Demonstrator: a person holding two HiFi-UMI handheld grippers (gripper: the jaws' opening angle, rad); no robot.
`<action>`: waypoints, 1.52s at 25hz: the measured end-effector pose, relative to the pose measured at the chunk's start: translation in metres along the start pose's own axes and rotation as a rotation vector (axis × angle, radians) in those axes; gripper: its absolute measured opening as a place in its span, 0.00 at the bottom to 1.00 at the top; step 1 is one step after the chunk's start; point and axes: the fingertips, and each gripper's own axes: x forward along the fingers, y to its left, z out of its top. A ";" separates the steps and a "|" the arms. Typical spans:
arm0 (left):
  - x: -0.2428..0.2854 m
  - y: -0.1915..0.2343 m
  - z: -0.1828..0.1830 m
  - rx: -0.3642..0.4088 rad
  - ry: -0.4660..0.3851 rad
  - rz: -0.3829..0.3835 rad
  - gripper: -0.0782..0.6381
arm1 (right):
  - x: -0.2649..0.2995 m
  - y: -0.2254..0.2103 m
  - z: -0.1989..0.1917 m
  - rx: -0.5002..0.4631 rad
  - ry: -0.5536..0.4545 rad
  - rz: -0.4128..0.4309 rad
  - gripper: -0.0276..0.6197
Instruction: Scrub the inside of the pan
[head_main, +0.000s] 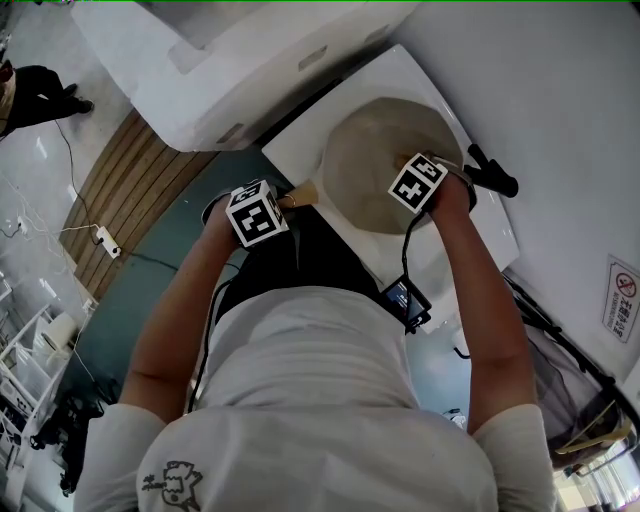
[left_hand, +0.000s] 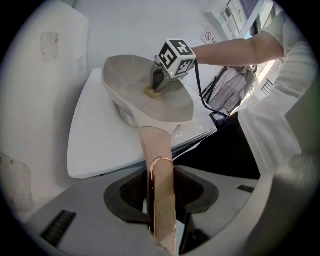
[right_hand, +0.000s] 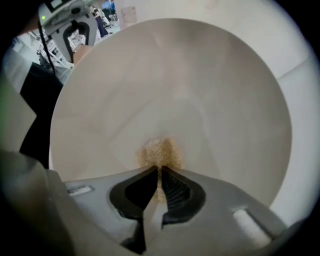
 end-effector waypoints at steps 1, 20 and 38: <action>0.000 0.001 0.000 0.000 0.001 0.001 0.31 | -0.001 -0.010 0.005 0.004 -0.011 -0.033 0.08; 0.000 0.001 0.000 -0.018 -0.001 0.006 0.31 | -0.017 0.054 0.104 -0.171 -0.348 0.021 0.08; 0.000 -0.001 0.001 -0.015 0.006 -0.020 0.31 | 0.001 0.080 0.009 -0.122 -0.099 0.218 0.08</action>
